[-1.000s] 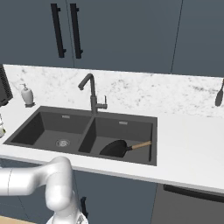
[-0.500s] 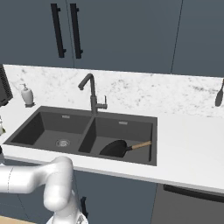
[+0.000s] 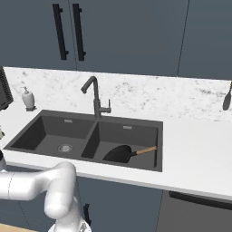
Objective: Pick the pan and sponge and place them into the sink. Then turn on the water.
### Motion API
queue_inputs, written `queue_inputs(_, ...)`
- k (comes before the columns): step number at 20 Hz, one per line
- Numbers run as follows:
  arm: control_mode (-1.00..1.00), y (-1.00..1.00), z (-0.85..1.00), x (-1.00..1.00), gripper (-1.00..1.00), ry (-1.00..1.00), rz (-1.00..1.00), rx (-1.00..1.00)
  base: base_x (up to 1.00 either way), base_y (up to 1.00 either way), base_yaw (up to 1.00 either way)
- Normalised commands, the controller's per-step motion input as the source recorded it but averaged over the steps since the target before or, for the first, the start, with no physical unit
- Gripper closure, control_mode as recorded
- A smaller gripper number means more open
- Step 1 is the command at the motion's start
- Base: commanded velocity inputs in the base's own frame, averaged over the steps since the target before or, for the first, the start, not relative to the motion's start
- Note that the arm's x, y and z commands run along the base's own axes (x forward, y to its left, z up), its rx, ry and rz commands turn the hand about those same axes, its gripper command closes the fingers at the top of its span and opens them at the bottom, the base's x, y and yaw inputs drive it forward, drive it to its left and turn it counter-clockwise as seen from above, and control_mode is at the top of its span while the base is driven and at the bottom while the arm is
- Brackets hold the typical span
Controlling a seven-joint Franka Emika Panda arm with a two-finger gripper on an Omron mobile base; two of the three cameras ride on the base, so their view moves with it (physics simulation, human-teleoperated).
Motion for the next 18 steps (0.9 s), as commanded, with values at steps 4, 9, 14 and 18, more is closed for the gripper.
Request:
queue_inputs(4,-1.00,-0.47,0.24,-0.57,1.00,-0.16,0.00,0.00,0.00,0.00,0.00)
queue_inputs(9,-1.00,-0.59,0.58,-0.68,1.00,-0.07,0.00,0.01,0.00,0.00,0.00)
queue_inputs(14,-1.00,-0.92,0.72,-0.74,1.00,-0.04,0.00,0.03,0.00,0.00,0.00)
queue_inputs(18,-1.00,-1.00,0.46,-0.39,1.00,-0.05,0.00,0.00,0.00,0.00,0.00)
